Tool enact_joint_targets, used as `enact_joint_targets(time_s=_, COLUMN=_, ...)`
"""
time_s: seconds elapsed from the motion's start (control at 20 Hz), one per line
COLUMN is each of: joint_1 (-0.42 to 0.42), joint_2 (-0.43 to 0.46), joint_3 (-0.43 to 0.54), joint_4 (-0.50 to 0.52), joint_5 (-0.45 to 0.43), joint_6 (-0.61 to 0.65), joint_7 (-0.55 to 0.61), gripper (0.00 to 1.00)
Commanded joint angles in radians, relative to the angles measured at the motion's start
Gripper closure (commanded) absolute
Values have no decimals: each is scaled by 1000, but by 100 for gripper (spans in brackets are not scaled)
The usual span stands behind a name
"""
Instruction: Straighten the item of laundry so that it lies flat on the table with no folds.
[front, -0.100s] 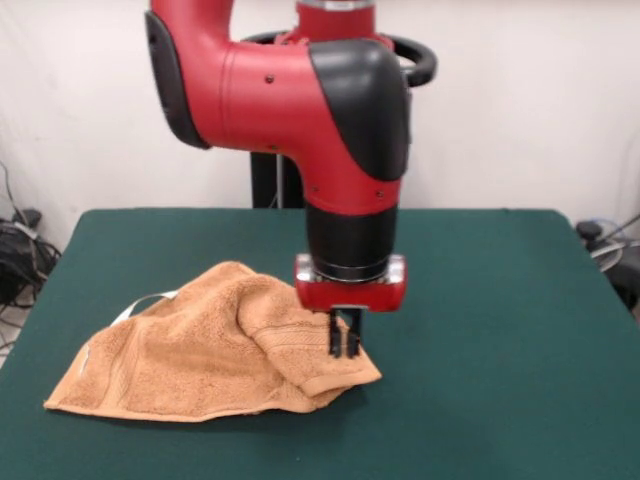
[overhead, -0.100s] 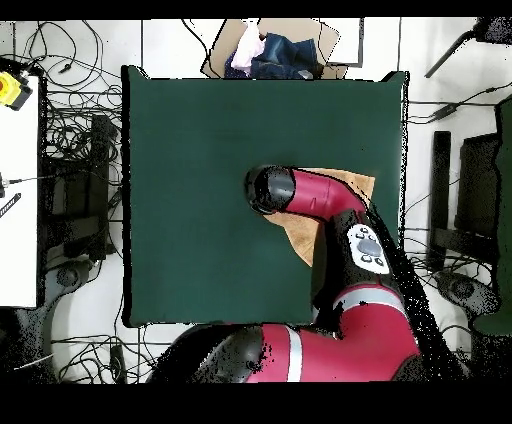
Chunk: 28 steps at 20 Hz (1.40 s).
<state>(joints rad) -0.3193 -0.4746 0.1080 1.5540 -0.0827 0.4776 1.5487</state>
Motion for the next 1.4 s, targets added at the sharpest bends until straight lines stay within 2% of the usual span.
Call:
enact_joint_targets(time_s=0.05, joint_1=-25, joint_2=-39, joint_3=152, joint_4=113, joint_5=13, joint_6=-77, joint_7=91, gripper=100)
enact_joint_targets(time_s=0.55, joint_1=12, joint_2=-63, joint_3=78, joint_4=103, joint_5=0, joint_6=-62, joint_7=146, gripper=100)
enact_joint_targets(time_s=1.05, joint_1=79, joint_2=2, joint_3=-5, joint_4=53, joint_5=-10, joint_6=-124, joint_7=211, gripper=100)
enact_joint_targets(time_s=1.4, joint_1=96, joint_2=-21, joint_3=-27, joint_4=66, joint_5=5, joint_6=-107, joint_7=206, gripper=100)
